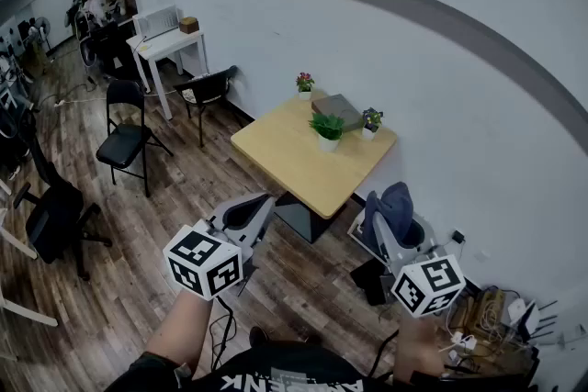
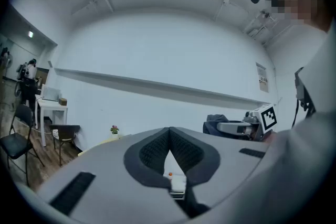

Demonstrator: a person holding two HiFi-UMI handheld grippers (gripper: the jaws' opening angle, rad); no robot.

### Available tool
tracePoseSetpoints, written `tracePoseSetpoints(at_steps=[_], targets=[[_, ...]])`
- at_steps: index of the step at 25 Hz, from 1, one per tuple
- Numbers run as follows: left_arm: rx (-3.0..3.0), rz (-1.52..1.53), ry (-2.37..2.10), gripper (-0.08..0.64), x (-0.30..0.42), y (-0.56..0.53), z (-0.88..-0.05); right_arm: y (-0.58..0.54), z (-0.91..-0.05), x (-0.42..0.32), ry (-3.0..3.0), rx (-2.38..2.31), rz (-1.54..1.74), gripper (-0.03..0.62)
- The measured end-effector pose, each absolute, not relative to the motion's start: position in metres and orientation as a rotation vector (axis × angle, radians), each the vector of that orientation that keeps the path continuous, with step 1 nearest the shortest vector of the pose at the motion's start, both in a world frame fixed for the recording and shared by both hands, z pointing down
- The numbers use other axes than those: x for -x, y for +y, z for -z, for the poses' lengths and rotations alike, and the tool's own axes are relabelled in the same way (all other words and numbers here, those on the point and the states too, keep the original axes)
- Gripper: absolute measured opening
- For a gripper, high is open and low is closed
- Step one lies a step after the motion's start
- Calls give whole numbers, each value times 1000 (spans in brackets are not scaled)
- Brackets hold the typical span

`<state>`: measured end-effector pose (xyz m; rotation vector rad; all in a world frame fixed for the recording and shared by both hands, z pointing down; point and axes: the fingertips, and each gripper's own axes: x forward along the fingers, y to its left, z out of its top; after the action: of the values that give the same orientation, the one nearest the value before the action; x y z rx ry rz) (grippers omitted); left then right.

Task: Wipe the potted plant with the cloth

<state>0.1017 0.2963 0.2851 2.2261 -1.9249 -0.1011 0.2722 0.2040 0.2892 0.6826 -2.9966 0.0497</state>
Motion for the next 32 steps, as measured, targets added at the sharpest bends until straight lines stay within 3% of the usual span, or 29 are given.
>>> tracePoseSetpoints(at_steps=[23, 32], targets=[[-2305, 26, -1871, 2, -91, 311, -299, 218, -293, -247, -3007, -723, -125, 124], [-2268, 153, -1889, 2, -35, 327, -300, 231, -296, -204, -3038, -726, -101, 124]])
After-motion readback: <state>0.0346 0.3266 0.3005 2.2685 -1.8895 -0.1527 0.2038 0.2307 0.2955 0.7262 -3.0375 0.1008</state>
